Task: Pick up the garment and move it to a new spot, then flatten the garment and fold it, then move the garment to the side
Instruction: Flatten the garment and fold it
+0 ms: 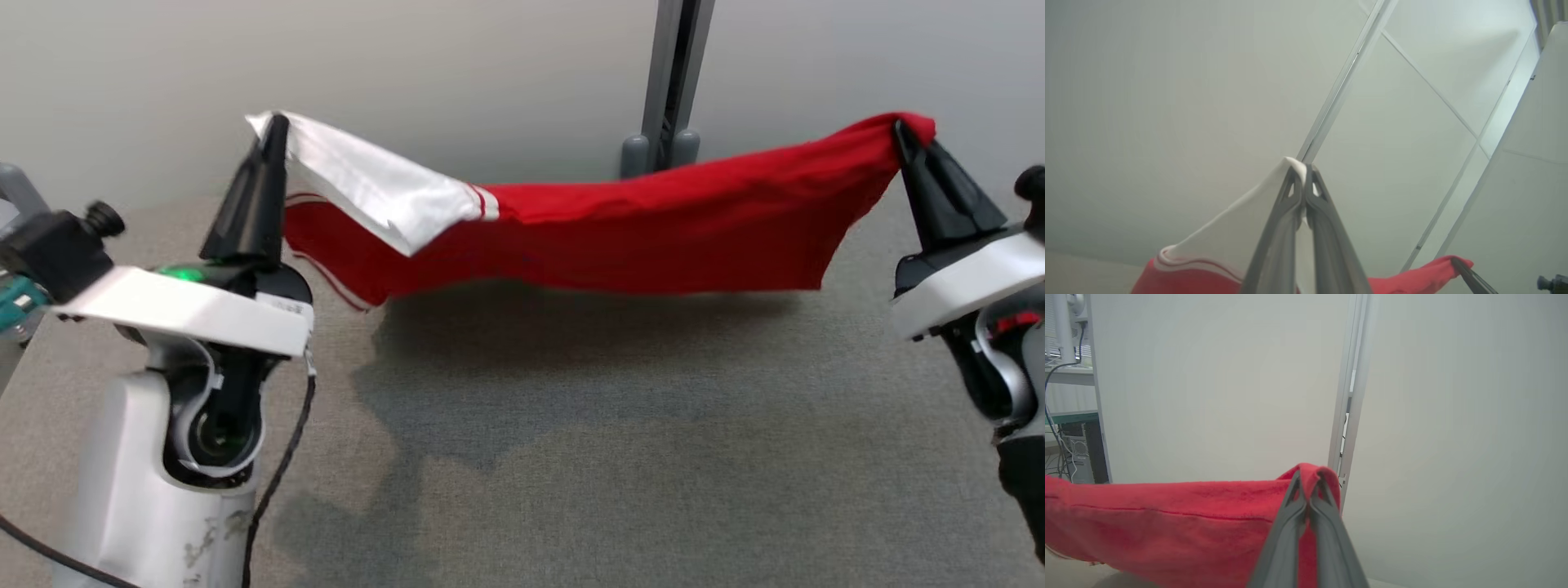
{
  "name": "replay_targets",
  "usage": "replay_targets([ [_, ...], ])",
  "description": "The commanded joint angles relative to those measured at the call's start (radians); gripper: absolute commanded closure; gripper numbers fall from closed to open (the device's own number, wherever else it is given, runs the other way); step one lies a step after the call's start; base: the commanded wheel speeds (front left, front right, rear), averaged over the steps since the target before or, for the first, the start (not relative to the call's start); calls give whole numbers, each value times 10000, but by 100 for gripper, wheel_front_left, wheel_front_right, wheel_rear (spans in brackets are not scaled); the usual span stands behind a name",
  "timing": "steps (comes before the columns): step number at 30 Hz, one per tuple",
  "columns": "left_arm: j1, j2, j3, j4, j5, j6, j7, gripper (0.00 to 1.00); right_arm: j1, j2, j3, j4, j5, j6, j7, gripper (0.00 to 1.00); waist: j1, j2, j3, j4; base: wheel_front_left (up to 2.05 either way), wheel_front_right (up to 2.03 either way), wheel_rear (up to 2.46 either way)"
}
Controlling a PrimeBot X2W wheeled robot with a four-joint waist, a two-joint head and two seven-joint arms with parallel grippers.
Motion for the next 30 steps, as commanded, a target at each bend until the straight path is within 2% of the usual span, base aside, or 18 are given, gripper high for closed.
replay_targets([
  [1, -205, 70, 114, -207, -135, 136, 115, 100, -104, -103, -70, -223, -29, -4, 195, 100, 0, -1, 7, -98, 0, 0, 0],
  [6, -1078, 49, 549, -1336, -842, 1032, 1053, 100, -568, -337, -400, -1652, 91, -4, 1502, 100, 0, -1, 244, -299, 0, 0, 0],
  [10, -2242, -20, 725, -1585, -1430, 1878, 1962, 100, -1191, -530, -737, -2493, 202, -4, 2638, 100, 0, -1, 848, -334, 0, 0, 0],
  [14, -4230, 206, 805, -1016, -1666, 2542, 2767, 100, -2421, -603, -840, -2779, 587, -4, 3715, 100, 0, -1, 1934, -345, 0, 0, 0],
  [17, -6148, 353, 887, -37, -1641, 2873, 3006, 100, -3927, -656, -721, -2455, 976, -4, 4290, 100, 0, -1, 3030, -417, 0, 0, 0],
  [19, -7362, 452, 873, 784, -1510, 2875, 2936, 100, -5026, -705, -446, -1901, 1010, -4, 4502, 100, 0, -1, 3710, -487, 0, 0, 0],
  [23, -9748, 619, 665, 2582, -1041, 2425, 2338, 100, -7552, -529, 236, -363, 1289, -4, 4124, 100, 0, -1, 4779, -576, 0, 0, 0],
  [25, -10900, 608, 681, 3464, -814, 2160, 1730, 100, -8809, -419, 326, 577, 1203, -5, 3514, 100, 0, -1, 5202, -600, 0, 0, 0],
  [30, -12942, 493, 599, 5226, -265, 1118, -289, 100, -10796, 70, 371, 2741, 803, -4, 1305, 100, 0, -1, 5703, -577, 0, 0, 0],
])
